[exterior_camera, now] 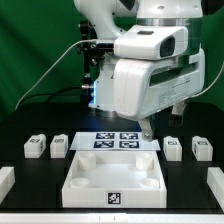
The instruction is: Assemble one leg
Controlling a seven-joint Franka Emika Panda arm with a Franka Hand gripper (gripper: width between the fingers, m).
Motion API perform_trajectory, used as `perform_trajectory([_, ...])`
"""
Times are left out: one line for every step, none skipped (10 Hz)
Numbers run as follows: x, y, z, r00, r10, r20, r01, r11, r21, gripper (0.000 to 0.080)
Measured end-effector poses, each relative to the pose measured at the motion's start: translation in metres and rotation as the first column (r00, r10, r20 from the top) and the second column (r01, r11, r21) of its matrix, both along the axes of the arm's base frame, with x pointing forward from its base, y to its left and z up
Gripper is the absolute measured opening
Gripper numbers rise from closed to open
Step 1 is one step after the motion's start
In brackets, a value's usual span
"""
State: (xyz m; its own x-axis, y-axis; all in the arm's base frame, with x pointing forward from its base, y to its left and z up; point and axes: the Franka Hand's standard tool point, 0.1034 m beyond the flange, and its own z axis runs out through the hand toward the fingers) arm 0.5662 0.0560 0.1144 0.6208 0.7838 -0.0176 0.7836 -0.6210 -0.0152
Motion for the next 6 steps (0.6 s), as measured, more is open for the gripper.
perform_trajectory([-0.0001,0.0,-0.0002,1.0,0.0,0.0,0.0,1.0,0.0,0.065])
perform_trajectory([-0.0001,0.0,-0.0002,1.0,0.0,0.0,0.0,1.0,0.0,0.065])
perform_trajectory([-0.0001,0.0,-0.0002,1.0,0.0,0.0,0.0,1.0,0.0,0.065])
perform_trajectory([-0.0001,0.0,-0.0003,1.0,0.0,0.0,0.0,1.0,0.0,0.065])
perform_trajectory([-0.0001,0.0,-0.0003,1.0,0.0,-0.001,0.0,1.0,0.0,0.065])
perform_trajectory([-0.0001,0.0,-0.0004,1.0,0.0,-0.001,0.0,1.0,0.0,0.065])
